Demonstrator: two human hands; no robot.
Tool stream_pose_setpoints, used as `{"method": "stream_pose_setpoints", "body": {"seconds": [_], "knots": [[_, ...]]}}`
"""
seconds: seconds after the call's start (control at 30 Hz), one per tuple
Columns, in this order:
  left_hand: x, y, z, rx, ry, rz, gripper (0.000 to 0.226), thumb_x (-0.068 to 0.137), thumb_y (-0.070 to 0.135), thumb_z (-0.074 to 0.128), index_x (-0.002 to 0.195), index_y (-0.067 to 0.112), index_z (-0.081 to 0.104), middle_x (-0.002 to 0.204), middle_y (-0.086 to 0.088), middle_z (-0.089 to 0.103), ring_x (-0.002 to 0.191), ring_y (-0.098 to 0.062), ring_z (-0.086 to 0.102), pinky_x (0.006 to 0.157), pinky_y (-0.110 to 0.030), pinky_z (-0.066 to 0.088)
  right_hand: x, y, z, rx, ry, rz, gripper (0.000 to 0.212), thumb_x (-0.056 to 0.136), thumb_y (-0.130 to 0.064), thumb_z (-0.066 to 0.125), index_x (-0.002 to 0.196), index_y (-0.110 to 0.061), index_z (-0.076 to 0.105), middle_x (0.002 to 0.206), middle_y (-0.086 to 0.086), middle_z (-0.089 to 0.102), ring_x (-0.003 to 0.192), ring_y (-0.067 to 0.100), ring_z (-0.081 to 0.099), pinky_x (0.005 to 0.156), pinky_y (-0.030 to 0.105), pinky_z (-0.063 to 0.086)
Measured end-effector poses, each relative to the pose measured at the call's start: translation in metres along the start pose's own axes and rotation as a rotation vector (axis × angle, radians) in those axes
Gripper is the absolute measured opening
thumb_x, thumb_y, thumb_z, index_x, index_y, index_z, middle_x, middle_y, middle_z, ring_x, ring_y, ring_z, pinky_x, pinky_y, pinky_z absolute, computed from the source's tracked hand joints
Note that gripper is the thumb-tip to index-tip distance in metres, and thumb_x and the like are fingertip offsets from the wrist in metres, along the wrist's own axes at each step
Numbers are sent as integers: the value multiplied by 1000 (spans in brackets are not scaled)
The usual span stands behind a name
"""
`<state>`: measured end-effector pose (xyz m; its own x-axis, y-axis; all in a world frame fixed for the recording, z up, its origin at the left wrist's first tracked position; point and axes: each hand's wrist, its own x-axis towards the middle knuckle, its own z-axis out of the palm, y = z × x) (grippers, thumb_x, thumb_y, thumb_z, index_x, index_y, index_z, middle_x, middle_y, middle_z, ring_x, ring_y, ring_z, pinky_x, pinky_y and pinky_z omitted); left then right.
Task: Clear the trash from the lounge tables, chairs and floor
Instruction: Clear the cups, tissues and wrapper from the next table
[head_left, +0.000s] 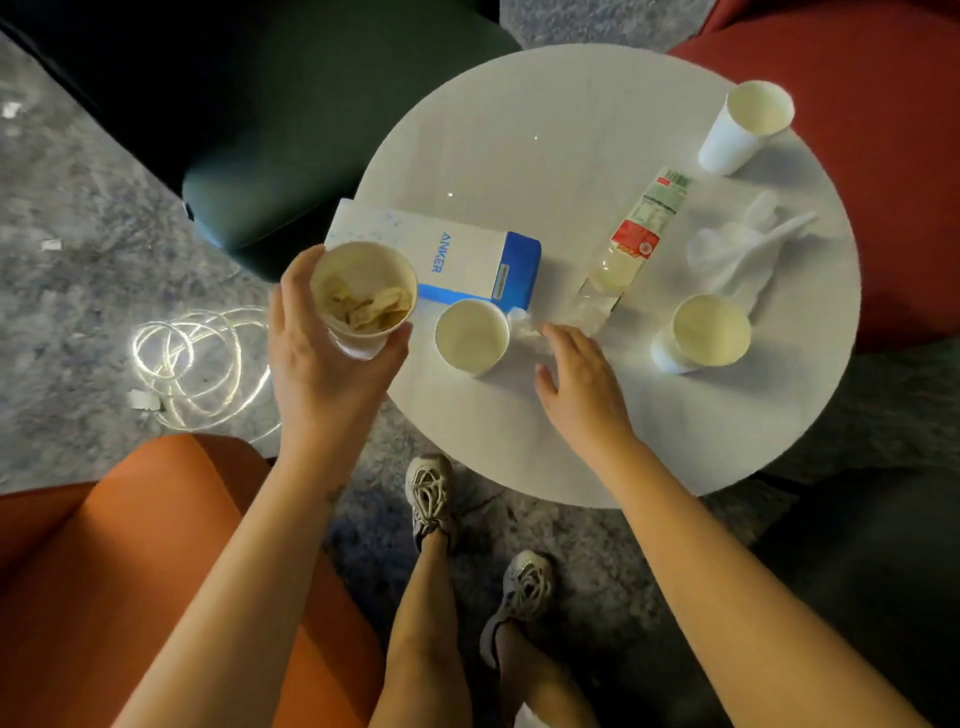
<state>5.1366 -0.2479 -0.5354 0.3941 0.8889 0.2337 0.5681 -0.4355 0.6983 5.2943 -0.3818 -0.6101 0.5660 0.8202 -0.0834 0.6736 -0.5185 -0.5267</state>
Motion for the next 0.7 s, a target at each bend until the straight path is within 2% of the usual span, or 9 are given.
{"method": "stream_pose_setpoints", "body": {"seconds": [0.1, 0.17, 0.23, 0.33, 0.47, 0.53, 0.6, 0.7], "knots": [[-20, -17, -8, -4, -14, -54, 70, 68, 18, 79, 128, 11, 44, 116, 6, 44, 100, 6, 36, 81, 4, 26, 9, 1, 19, -125, -65, 1, 49, 93, -16, 49, 140, -8, 35, 134, 12, 45, 123, 27, 42, 102, 32, 34], [-33, -26, -9, 10, -33, -80, 70, 68, 17, 80, 128, 9, 44, 116, 3, 45, 99, 7, 34, 81, 4, 26, 14, 2, 27, -180, -47, 9, 49, 91, -14, 51, 138, -8, 38, 130, 14, 46, 119, 30, 43, 101, 35, 34], [-45, -32, -7, 17, -60, -105, 72, 67, 17, 80, 129, 9, 44, 118, -1, 48, 98, 9, 33, 80, 7, 24, 16, 3, 32, -191, -14, 32, 42, 89, -12, 54, 131, -7, 47, 123, 15, 50, 114, 31, 46, 97, 37, 37], [-59, -37, 0, 2, -113, -132, 72, 67, 16, 80, 130, 9, 44, 121, -6, 50, 99, 7, 36, 80, 7, 23, 11, 4, 37, -198, 38, 32, 24, 86, -15, 60, 107, -4, 60, 111, 17, 54, 104, 34, 49, 87, 40, 39], [-74, -35, 9, -12, -182, -160, 75, 67, 16, 80, 132, 10, 42, 120, -6, 50, 101, 1, 39, 80, 1, 27, -8, 6, 39, -84, 72, 34, 14, 84, -11, 63, 87, 3, 61, 94, 21, 57, 90, 36, 50, 75, 41, 39], [-80, -34, 13, -29, -229, -155, 76, 68, 17, 80, 133, 10, 41, 122, -7, 50, 105, -6, 42, 82, -8, 29, -16, 6, 39, -34, 54, 50, 6, 82, -2, 60, 86, 2, 59, 92, 20, 57, 89, 35, 50, 75, 38, 38], [-85, -32, 16, -32, -267, -148, 76, 69, 19, 80, 134, 12, 40, 123, -5, 49, 107, -11, 45, 83, -13, 31, -24, 5, 38, 39, 42, 81, 11, 81, 4, 56, 91, 1, 58, 93, 17, 58, 91, 32, 51, 76, 34, 38], [-90, -30, 21, -20, -294, -128, 76, 68, 19, 80, 133, 13, 41, 120, -5, 50, 105, -12, 46, 77, -9, 27, -37, -5, 32, 163, 117, 52, 20, 78, 8, 56, 96, 1, 59, 92, 15, 59, 90, 31, 53, 76, 32, 41]]}}
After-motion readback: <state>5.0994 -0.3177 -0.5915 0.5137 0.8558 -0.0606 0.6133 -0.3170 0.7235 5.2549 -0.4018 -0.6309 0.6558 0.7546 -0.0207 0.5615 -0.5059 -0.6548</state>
